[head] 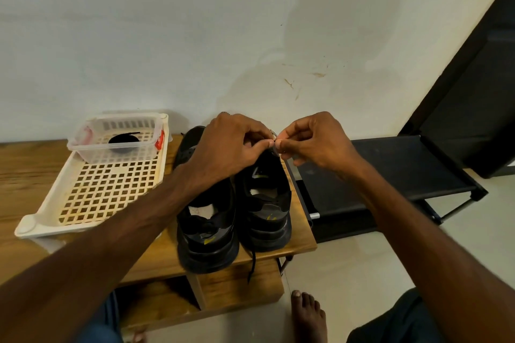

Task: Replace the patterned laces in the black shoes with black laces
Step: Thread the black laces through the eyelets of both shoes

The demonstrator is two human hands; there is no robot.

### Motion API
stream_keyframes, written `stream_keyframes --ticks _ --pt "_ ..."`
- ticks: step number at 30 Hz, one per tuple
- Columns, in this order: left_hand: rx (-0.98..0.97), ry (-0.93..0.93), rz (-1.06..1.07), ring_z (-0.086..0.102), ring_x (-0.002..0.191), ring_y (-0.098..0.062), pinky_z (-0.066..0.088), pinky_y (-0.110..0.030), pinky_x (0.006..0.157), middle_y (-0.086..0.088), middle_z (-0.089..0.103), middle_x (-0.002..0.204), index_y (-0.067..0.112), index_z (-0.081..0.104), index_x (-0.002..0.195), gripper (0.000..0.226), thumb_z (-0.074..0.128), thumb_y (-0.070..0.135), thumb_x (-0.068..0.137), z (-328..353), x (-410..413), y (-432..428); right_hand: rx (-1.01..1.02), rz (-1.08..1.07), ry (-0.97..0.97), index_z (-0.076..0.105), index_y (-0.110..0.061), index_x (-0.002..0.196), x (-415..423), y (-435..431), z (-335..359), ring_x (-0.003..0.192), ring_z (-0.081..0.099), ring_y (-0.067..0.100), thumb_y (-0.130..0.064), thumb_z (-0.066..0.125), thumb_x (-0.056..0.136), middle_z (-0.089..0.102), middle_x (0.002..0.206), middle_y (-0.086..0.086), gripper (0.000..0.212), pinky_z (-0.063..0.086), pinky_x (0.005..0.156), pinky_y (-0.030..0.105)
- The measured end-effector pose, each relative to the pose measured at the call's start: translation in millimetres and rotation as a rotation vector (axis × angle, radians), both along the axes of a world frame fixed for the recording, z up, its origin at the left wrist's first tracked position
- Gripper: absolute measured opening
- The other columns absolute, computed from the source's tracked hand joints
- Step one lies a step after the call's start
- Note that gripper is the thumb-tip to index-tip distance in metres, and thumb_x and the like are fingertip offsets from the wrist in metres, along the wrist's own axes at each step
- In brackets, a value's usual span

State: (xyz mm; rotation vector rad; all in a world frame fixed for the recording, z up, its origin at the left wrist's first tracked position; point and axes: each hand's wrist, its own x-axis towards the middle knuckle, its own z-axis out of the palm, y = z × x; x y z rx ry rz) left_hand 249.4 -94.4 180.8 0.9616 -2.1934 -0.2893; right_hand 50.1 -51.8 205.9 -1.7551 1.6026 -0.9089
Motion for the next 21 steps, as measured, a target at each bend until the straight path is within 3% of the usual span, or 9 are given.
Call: stream_keyframes --ticks 4,6,8,11,16,21 --pt "-0.009 0.053 0.015 0.067 0.092 -0.001 0.056 -0.026 0.085 0.014 0.076 0.101 0.031 0.082 0.098 0.013 0.079 0.035 0.086 -2.7 -0.2 -1.4 -0.006 0.009 0.012 0.077 -0.007 0.095 0.5 -0.5 0.1 0.075 0.077 0.014 -0.017 0.078 0.088 0.078 0.082 0.004 0.012 0.063 0.064 0.029" --pt "-0.011 0.031 0.033 0.057 0.108 -0.004 0.048 -0.028 0.091 0.013 0.069 0.120 0.033 0.082 0.095 0.012 0.080 0.037 0.083 -5.1 -0.4 -3.7 -0.008 0.002 0.018 0.077 -0.010 0.095 1.1 -0.9 -1.5 0.075 0.076 0.012 -0.018 0.079 0.088 0.078 0.081 0.002 0.010 0.061 0.061 0.025" --pt "-0.012 -0.001 0.076 0.046 0.111 -0.007 0.039 -0.027 0.092 0.012 0.061 0.129 0.032 0.082 0.090 0.011 0.082 0.037 0.080 -6.1 -0.5 -4.3 -0.007 -0.022 0.061 0.078 -0.016 0.094 2.7 -0.9 -5.3 0.076 0.075 0.008 -0.023 0.082 0.085 0.077 0.082 -0.003 0.012 0.058 0.061 0.019" --pt "0.063 -0.031 0.138 0.041 0.119 -0.011 0.040 -0.033 0.099 0.009 0.056 0.132 0.032 0.082 0.085 0.009 0.083 0.035 0.076 -9.2 -2.2 -2.4 0.050 -0.035 0.185 0.079 -0.016 0.091 4.3 -0.2 -11.6 0.070 0.073 0.006 -0.032 0.087 0.079 0.076 0.082 -0.004 0.022 0.056 0.060 0.015" --pt "0.155 -0.029 0.180 0.037 0.127 -0.016 0.040 -0.045 0.107 0.012 0.057 0.131 0.036 0.081 0.078 0.006 0.084 0.036 0.073 -17.6 -6.3 0.4 0.100 -0.089 0.175 0.081 -0.009 0.088 7.4 -1.1 -16.0 0.061 0.073 0.008 -0.021 0.086 0.081 0.076 0.076 0.003 0.015 0.056 0.056 0.014" --pt "0.172 -0.059 0.176 0.032 0.132 -0.016 0.032 -0.039 0.107 0.013 0.053 0.139 0.037 0.081 0.077 0.007 0.086 0.034 0.073 -13.8 -6.4 2.3 0.129 -0.124 0.130 0.080 -0.008 0.086 7.6 -0.8 -15.1 0.068 0.075 0.013 -0.020 0.086 0.080 0.077 0.078 0.005 0.014 0.063 0.067 0.024"
